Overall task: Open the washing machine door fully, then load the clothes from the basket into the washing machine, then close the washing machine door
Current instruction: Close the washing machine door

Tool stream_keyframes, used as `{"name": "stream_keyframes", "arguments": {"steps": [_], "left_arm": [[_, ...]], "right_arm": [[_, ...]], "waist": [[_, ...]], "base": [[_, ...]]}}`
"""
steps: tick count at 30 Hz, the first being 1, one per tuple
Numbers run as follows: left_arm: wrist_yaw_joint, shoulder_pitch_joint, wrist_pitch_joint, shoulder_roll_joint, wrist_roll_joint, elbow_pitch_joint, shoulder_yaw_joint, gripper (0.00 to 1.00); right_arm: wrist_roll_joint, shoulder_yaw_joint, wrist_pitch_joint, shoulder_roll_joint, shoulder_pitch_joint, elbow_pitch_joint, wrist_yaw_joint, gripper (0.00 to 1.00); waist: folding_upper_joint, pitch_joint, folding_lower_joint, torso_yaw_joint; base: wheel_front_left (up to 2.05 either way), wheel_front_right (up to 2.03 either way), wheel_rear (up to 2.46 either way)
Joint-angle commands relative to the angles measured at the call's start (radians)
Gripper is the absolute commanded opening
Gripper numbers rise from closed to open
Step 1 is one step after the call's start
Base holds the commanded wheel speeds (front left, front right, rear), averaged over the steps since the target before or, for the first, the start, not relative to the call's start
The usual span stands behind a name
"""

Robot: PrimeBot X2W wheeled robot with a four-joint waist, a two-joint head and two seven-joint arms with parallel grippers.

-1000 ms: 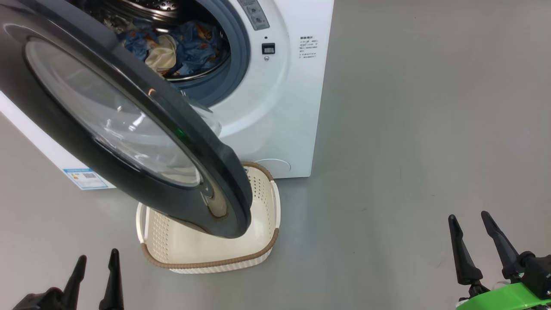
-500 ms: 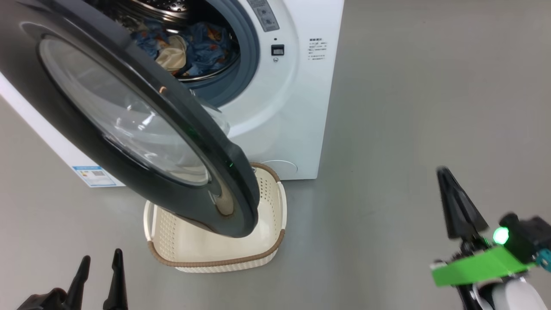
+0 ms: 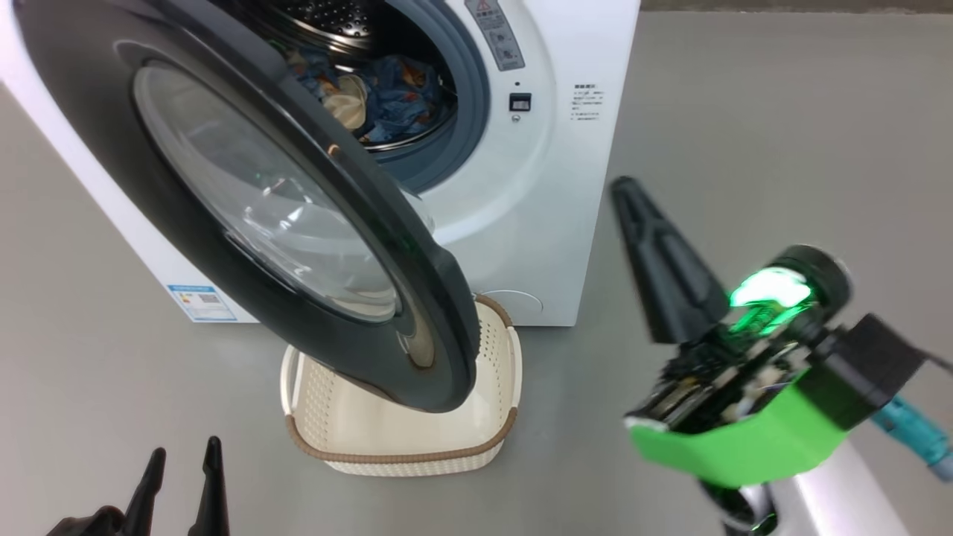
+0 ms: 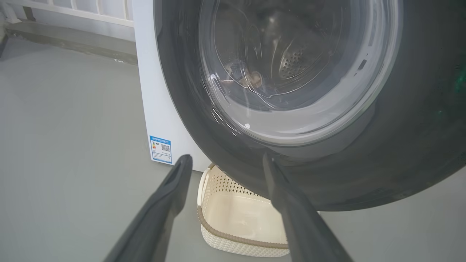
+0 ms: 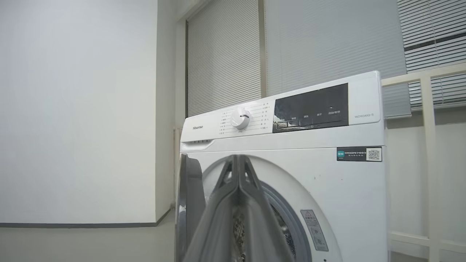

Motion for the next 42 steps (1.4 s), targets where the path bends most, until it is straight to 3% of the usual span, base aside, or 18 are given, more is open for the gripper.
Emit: {"name": "stream_keyframes", "arguments": {"steps": [1, 13, 20, 32, 42], "left_arm": [[-0.002, -0.011, -0.007, 0.007, 0.012, -0.033, 0.04, 1.0], [-0.002, -0.023, -0.007, -0.018, 0.006, -0.031, 0.026, 1.0], [-0.002, -0.042, -0.007, -0.028, 0.0, -0.025, 0.014, 1.0], [-0.002, -0.078, -0.007, -0.042, -0.014, -0.007, -0.015, 1.0], [-0.002, -0.094, -0.007, -0.04, -0.019, -0.007, -0.022, 1.0]], "right_arm": [[0.023, 0.063, -0.005, 0.019, -0.031, -0.039, 0.003, 0.0], [0.048, 0.326, -0.005, -0.011, -0.007, 0.134, 0.003, 0.0], [0.079, 0.392, -0.005, -0.012, -0.008, 0.276, 0.003, 0.0], [0.107, 0.39, -0.005, -0.016, -0.058, 0.495, 0.003, 0.0], [0.105, 0.319, -0.005, 0.005, -0.108, 0.54, 0.003, 0.0]], "waist": [[-0.0001, -0.005, 0.0, 0.013], [-0.0001, 0.026, 0.0, 0.06], [-0.0001, 0.054, 0.0, 0.088], [-0.0001, 0.095, 0.0, 0.121], [-0.0001, 0.116, 0.0, 0.134]], "base": [[0.0, 0.0, 0.0], [0.0, 0.0, 0.0], [0.0, 0.0, 0.0], [0.0, 0.0, 0.0], [0.0, 0.0, 0.0]]}}
